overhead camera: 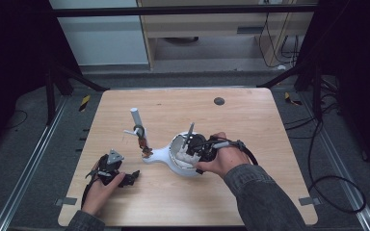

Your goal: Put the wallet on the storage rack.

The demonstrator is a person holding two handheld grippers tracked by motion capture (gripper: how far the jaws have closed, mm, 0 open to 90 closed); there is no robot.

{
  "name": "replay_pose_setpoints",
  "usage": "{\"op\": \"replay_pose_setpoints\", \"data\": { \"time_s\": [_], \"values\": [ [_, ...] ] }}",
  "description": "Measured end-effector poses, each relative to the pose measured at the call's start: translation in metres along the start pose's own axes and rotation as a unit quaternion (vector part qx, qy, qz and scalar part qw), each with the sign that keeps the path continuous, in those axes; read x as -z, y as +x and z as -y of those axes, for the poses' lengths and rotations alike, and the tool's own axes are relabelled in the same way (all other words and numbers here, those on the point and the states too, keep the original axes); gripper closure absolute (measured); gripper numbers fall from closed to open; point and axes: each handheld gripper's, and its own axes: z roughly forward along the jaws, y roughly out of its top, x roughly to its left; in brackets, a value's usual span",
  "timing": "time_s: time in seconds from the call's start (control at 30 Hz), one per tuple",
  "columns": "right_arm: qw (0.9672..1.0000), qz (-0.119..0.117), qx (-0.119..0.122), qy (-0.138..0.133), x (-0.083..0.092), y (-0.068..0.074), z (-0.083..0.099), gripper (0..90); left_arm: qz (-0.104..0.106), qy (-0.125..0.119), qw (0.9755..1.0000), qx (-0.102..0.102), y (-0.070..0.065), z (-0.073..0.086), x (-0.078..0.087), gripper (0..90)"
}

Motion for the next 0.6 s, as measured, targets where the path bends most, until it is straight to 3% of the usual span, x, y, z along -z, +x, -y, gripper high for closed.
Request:
{"op": "replay_pose_setpoints", "data": {
  "time_s": [0.6],
  "values": [
    [1.0000, -0.003, 0.001, 0.005, -0.0034, -0.0034, -0.0016, 31.5, 0.000, 0.000, 1.0000, 0.000, -0.0001, 0.0000, 0.0000, 0.0]
  ]
}}
